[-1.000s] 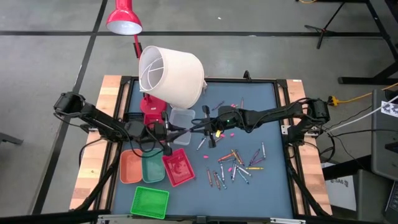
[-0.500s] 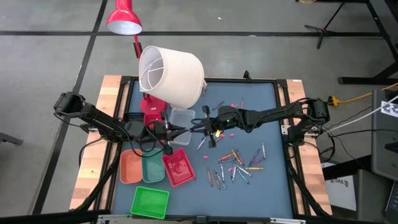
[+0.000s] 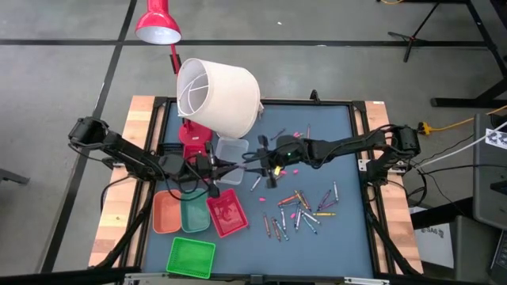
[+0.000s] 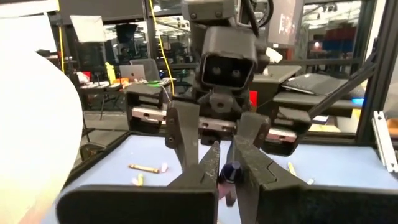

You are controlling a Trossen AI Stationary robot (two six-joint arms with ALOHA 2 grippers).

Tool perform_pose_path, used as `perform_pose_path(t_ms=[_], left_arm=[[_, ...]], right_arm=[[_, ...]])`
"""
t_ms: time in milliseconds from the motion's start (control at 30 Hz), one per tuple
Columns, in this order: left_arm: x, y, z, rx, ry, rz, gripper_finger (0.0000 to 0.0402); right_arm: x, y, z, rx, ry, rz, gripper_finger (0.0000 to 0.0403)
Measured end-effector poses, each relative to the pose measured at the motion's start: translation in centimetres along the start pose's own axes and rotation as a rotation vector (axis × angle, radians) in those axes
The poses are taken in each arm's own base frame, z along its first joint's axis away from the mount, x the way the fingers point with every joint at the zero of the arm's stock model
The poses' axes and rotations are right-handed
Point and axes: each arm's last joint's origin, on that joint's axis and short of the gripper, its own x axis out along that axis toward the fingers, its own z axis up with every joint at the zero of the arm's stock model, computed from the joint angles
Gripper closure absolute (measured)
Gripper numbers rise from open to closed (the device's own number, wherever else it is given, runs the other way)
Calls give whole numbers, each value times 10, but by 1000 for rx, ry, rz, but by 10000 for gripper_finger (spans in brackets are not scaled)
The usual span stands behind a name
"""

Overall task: Sort crayons
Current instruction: Put the violet crayon into the black bin

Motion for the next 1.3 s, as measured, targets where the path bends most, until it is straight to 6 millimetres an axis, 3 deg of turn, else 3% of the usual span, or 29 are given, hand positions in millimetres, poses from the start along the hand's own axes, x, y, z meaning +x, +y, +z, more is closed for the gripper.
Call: perform_pose_path(t_ms=[533,867,1300], left_arm=[[-22,-1,23,-167,12,-13,392],[-62,23,37,-381,188,9,391],[-117,58,35,-637,352,101,391]], right_arm=[[-7,11,-35,68,368,100,256],[-9,12,-38,74,409,111,256],[-9,12,-38,73,408,111,256]])
